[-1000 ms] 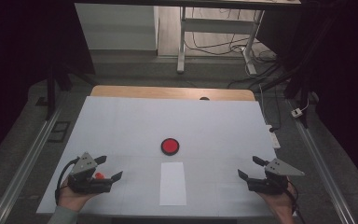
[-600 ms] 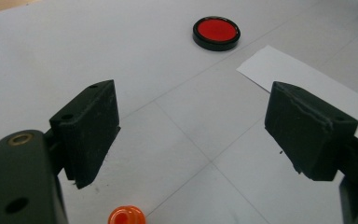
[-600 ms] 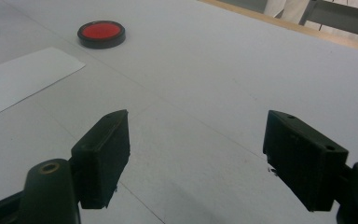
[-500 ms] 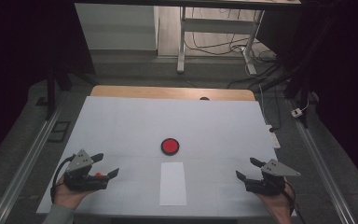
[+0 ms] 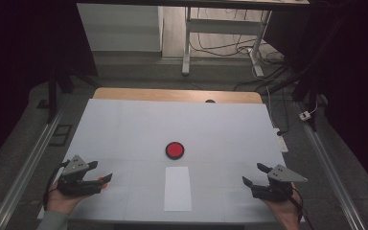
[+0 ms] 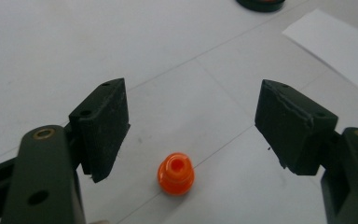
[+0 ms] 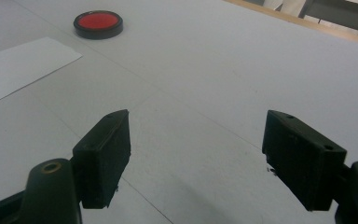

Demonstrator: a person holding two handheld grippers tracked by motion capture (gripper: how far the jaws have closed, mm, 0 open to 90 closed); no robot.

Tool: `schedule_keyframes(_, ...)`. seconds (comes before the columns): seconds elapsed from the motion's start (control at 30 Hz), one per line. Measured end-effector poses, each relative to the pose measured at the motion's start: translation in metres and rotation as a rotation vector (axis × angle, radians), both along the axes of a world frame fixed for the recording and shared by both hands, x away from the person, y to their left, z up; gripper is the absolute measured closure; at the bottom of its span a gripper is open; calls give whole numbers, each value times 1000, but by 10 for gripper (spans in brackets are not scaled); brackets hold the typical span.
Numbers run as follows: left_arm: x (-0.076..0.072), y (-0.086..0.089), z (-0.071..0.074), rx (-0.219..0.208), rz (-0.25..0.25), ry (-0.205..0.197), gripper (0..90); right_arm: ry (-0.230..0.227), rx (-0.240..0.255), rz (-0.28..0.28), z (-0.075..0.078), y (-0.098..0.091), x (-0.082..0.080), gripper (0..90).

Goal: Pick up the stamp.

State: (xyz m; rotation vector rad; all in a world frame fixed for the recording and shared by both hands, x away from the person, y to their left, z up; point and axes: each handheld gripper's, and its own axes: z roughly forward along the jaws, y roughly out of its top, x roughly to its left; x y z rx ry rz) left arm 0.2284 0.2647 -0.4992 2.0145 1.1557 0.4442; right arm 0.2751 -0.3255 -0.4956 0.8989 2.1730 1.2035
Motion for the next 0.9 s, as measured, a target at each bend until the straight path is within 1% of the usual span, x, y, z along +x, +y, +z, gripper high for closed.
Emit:
schedule_keyframes(0.03,0,0,-1,10,4,0,260,1,-1,-1,0,0,0,236)
schedule_keyframes(0.1,0,1,-2,14,1,7,264,2,-1,-3,0,0,0,236)
schedule_keyframes(0.13,0,1,-4,25,1,15,264,1,3,-3,0,0,0,236)
schedule_keyframes(0.23,0,2,-8,25,4,23,269,2,2,-4,0,0,-1,237)
schedule_keyframes(0.37,-1,3,-15,36,8,44,288,5,-7,-2,-1,1,-2,237)
schedule_keyframes(0.43,-1,3,-16,38,9,48,305,5,-3,1,-1,1,-1,237)
schedule_keyframes(0.47,-1,4,-19,38,4,55,316,6,-4,0,-1,1,-1,237)
schedule_keyframes(0.67,-2,4,-22,42,-4,63,393,7,-12,-13,-2,0,-2,238)
schedule_keyframes(0.9,-1,4,-27,65,-14,80,486,11,-13,-9,-2,0,-2,238)
